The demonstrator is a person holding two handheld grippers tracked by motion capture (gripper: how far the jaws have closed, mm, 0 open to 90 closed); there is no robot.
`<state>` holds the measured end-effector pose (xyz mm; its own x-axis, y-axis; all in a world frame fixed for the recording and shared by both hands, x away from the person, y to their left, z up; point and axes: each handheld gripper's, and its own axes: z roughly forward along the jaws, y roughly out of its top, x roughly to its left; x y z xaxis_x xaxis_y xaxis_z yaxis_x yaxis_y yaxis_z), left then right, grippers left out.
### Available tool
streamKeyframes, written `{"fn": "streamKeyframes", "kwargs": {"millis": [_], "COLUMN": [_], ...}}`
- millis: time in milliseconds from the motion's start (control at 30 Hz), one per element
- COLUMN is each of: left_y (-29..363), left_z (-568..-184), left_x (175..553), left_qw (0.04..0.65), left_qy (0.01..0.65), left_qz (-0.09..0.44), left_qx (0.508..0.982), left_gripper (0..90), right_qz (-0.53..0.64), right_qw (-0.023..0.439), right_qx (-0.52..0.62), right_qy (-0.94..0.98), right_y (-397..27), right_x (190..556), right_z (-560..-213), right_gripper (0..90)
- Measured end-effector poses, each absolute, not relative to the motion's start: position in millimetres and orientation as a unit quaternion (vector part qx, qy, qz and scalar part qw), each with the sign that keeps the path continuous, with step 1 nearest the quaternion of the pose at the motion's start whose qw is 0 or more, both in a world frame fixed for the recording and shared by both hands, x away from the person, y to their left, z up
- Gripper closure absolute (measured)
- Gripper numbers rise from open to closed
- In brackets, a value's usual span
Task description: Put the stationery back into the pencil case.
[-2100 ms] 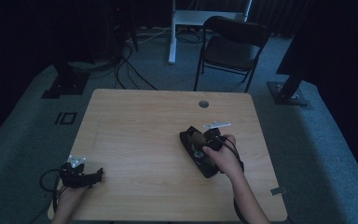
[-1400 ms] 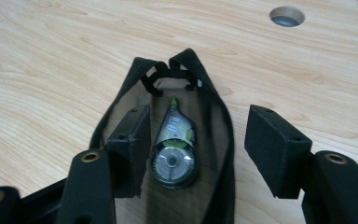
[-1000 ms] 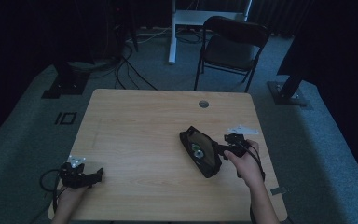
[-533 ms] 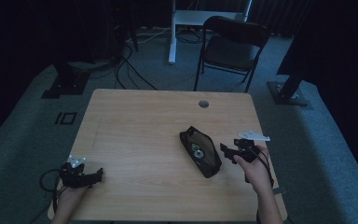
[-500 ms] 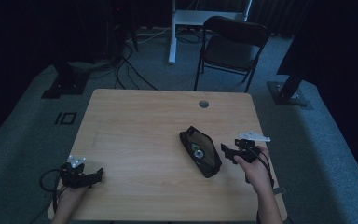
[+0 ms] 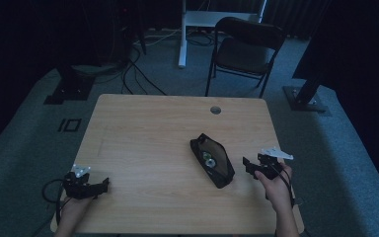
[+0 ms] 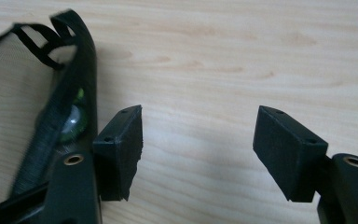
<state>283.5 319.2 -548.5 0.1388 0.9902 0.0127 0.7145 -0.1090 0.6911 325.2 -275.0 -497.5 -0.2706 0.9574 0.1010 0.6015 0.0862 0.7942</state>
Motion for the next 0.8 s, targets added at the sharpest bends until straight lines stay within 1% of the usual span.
{"fn": "streamKeyframes", "kwargs": {"millis": [400,800], "left_y": [319.2,319.2], "left_z": [-548.5,-548.5], "left_x": [283.5,283.5], "left_qw": [0.277,0.277], "left_qy": [0.607,0.607], "left_qz": [0.249,0.249], "left_qx": [0.702,0.702], "left_gripper": [0.6,0.6], "right_qz": [0.361,0.325], "right_qw": [0.235,0.232], "right_qx": [0.576,0.584], "right_qy": [0.695,0.707], "right_y": [-288.9,-288.8], "right_x": [320.0,316.9], "right_z": [-523.3,-543.1], "right_gripper": [31.1,29.8]}}
